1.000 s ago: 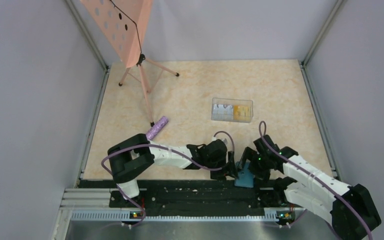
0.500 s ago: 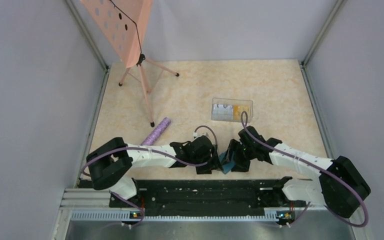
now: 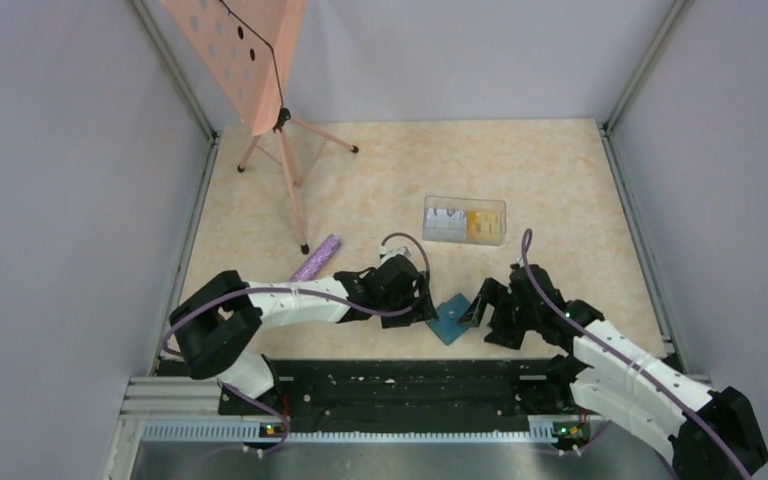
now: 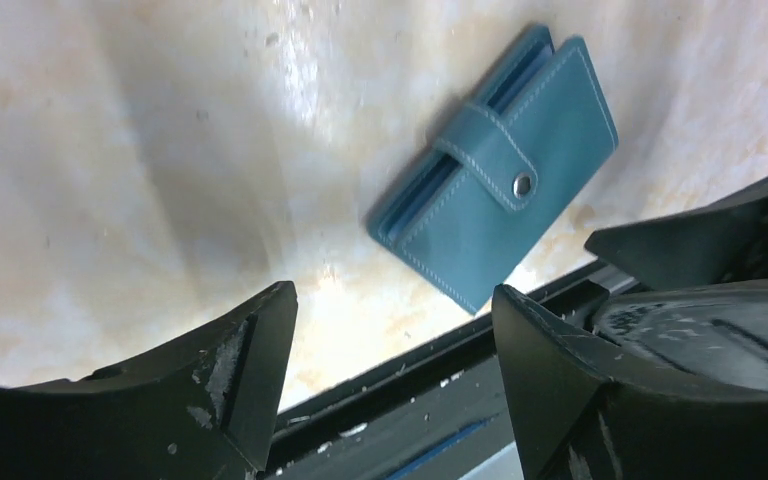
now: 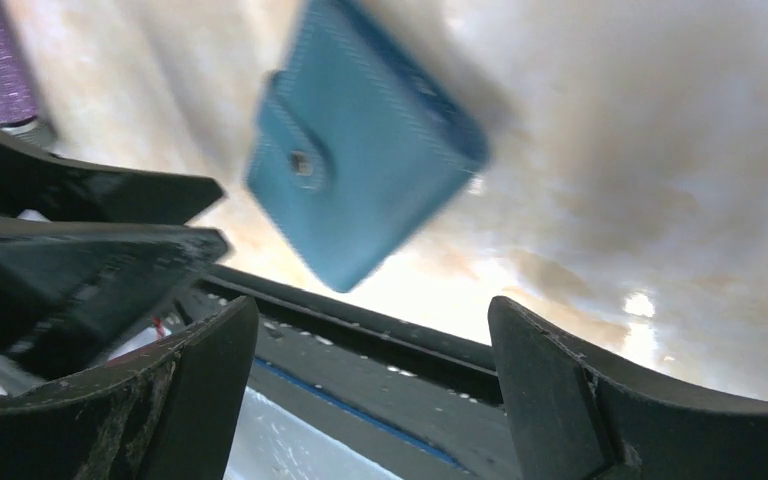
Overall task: Put the credit cards into the card holder
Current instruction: Move the card holder to the center of the board, then open the card holder at the center of the board.
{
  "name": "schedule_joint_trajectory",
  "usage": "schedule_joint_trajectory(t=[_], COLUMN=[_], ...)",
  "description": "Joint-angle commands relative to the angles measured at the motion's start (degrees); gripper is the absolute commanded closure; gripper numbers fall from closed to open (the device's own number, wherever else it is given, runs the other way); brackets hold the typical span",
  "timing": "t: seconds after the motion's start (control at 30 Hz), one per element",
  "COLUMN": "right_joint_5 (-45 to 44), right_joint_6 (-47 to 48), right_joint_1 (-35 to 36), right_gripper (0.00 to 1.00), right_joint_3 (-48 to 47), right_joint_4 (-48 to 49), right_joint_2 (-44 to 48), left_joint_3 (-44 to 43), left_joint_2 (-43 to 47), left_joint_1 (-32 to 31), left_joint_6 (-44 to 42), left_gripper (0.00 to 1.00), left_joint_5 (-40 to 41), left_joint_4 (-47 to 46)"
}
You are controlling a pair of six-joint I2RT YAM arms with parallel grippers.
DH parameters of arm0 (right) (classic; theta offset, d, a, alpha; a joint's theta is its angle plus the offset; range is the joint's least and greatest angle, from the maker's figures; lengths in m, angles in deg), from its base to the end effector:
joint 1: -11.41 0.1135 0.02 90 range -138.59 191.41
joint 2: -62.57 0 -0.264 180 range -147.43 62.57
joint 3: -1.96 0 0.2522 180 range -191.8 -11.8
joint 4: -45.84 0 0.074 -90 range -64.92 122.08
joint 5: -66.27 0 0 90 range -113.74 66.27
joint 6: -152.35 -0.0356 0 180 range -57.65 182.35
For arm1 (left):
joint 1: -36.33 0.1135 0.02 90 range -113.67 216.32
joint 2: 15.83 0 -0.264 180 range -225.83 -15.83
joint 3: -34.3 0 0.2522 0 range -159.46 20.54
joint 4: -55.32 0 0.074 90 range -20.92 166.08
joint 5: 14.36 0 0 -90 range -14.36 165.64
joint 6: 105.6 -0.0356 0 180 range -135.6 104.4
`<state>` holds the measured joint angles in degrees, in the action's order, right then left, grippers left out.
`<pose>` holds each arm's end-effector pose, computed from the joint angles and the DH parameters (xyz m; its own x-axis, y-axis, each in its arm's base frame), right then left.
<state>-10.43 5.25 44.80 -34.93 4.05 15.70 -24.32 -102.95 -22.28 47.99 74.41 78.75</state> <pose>0.1250 0.0922 0.1771 -0.9057 0.3816 -0.1844 0.1952 0.7618 0.6177 0.1535 -0.2530 0.1706 -0.9529 -0.1574 -0.2591 0.0154 0.8285 -0.5598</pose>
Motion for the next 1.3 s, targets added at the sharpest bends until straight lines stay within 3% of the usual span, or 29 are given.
schedule_joint_trajectory(t=[0.0,0.3,0.57,0.73,0.8,0.83,0.9,1.07,1.27], right_joint_5=[4.05,4.6,6.96,8.75,9.16,9.53,10.28,11.72,12.64], right_joint_6=[-1.04,-3.07,1.0,4.03,3.82,3.69,3.66,4.88,9.13], right_joint_1=[-3.32,-5.67,-7.9,-7.82,-7.84,-7.87,-7.88,-7.88,-7.9], right_gripper=[0.16,0.22,0.29,0.48,0.72,0.83,0.93,1.0,1.0], right_joint_3=[5.41,10.0,8.51,5.25,5.34,5.31,5.14,3.34,-1.08], right_joint_4=[2.9,11.75,21.84,22.09,22.54,22.47,21.74,17.4,8.79], right_joint_2=[3.08,-2.59,-10.39,-11.59,-10.78,-10.28,-8.98,-4.83,-2.43], left_joint_3=[-4.19,-9.34,-1.86,4.44,6.1,6.8,8.04,10.57,9.54], left_joint_2=[-4.43,-15.83,-14.14,-10.55,-9.63,-9.13,-7.85,-3.34,4.33], left_joint_1=[1.67,3.06,2.38,2.03,2.01,2.01,2.04,2.01,1.99], left_joint_6=[-4.95,-9.74,-3.57,0.78,1.84,2.14,2.81,2.92,-0.02], left_gripper=[0.24,0.25,0.52,0.58,0.59,0.59,0.59,0.48,0.28], left_joint_5=[-1.26,-8.17,-12.7,-11.67,-11.34,-11.08,-9.81,-7.01,-5.29], left_joint_4=[-1.05,-7.33,-18.42,-22.44,-23.51,-23.49,-23.32,-22.99,-17.77])
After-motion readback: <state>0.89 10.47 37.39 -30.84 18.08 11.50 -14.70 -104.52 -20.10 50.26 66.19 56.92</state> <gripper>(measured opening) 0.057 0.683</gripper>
